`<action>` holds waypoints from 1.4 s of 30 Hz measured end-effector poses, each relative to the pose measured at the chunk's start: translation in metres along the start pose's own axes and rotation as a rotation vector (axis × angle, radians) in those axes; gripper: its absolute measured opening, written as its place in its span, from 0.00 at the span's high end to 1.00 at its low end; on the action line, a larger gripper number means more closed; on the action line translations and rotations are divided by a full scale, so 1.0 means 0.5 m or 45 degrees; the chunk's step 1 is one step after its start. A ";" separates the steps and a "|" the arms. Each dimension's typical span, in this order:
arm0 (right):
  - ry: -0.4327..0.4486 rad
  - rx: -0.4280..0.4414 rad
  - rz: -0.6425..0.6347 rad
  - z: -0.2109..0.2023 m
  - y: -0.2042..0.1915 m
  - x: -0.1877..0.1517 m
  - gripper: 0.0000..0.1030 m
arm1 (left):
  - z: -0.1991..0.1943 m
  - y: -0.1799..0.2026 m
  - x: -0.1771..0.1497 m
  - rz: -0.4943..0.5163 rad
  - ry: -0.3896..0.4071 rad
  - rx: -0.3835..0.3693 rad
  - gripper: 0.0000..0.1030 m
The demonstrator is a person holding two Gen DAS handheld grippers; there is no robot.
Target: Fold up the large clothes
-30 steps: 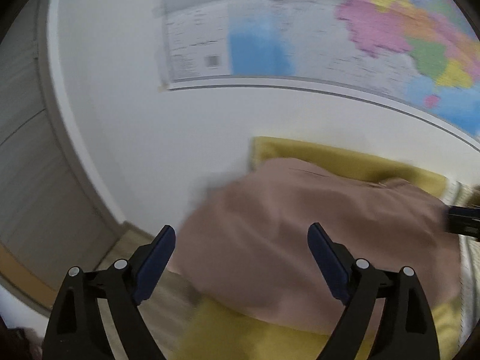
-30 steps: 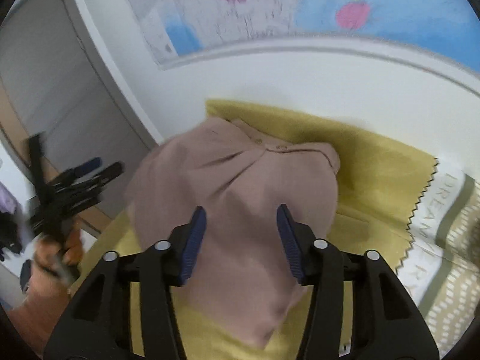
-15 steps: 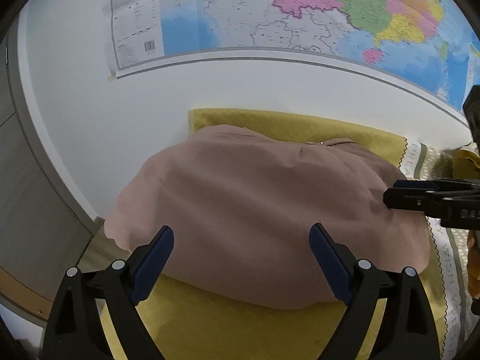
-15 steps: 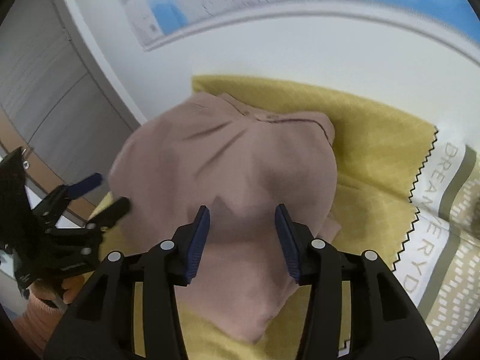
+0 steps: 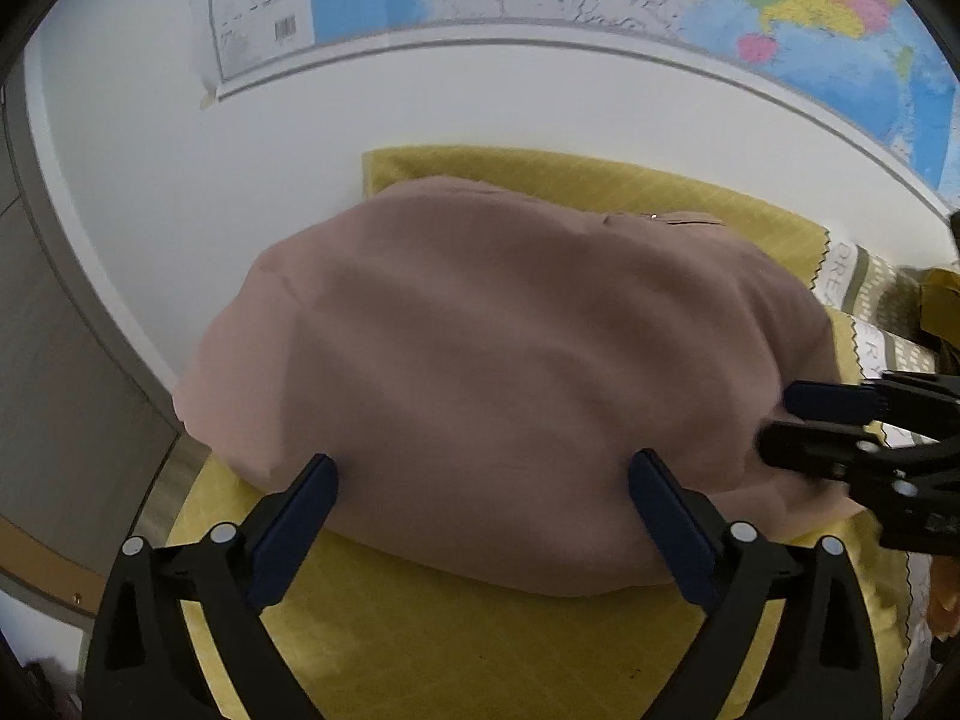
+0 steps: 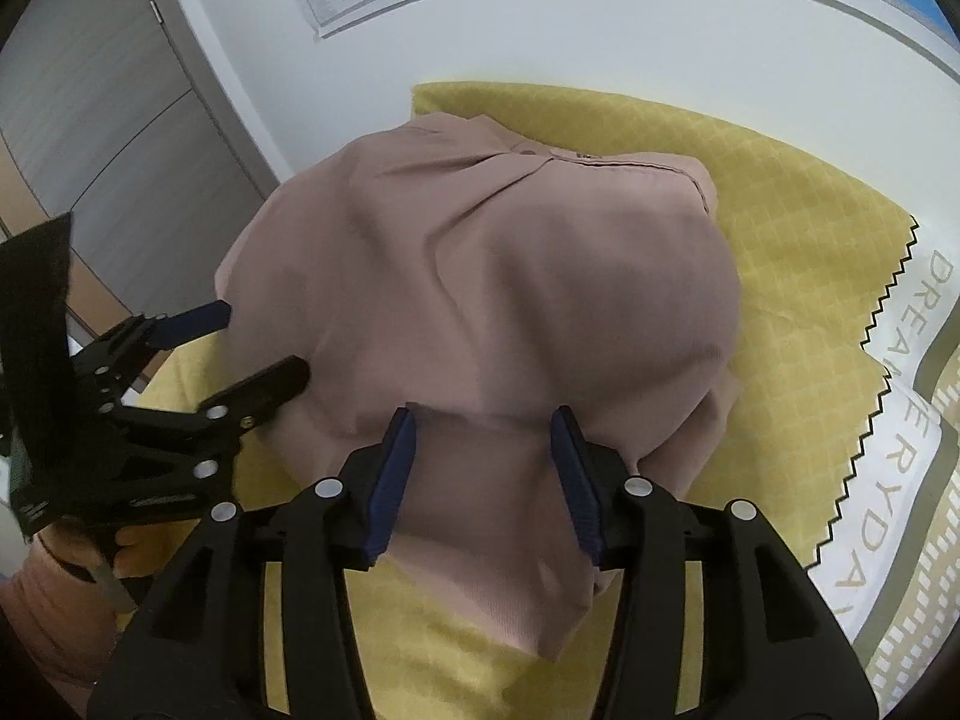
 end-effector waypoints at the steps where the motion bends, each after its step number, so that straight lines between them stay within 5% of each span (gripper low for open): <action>1: 0.006 0.005 0.004 -0.005 0.000 0.004 0.53 | -0.001 0.000 0.001 -0.003 -0.003 0.000 0.07; 7: 0.159 -0.012 0.060 -0.055 0.036 0.092 0.44 | -0.014 0.014 0.012 0.022 0.052 0.005 0.07; 12: 0.069 -0.032 0.147 0.020 0.088 0.142 0.50 | 0.006 0.021 0.023 0.011 0.016 -0.026 0.07; 14: -0.020 -0.070 0.198 0.069 0.111 0.127 0.52 | 0.013 0.018 0.025 0.001 0.002 -0.030 0.07; 19: 0.007 -0.100 0.152 0.050 0.096 0.110 0.50 | 0.003 0.018 0.031 0.018 0.008 -0.034 0.07; 26: 0.188 -0.047 -0.019 -0.071 0.014 0.073 0.41 | -0.036 0.043 0.028 0.053 0.079 -0.079 0.07; 33: 0.019 -0.066 -0.115 -0.002 -0.015 -0.016 0.46 | -0.014 0.055 0.004 0.063 0.024 -0.058 0.09; 42: 0.072 -0.018 -0.053 -0.036 -0.012 -0.030 0.46 | -0.038 0.057 -0.003 0.076 0.041 -0.045 0.10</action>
Point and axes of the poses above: each gripper's, at about its wrist camera, not at the fingertips, and z roughly the way its jaws point, y to its right, x to its top, the point moved 1 cm from there along z, roughly the way its jaws point, and after that the axes turned 6 degrees about -z, right-handed, at the moved point
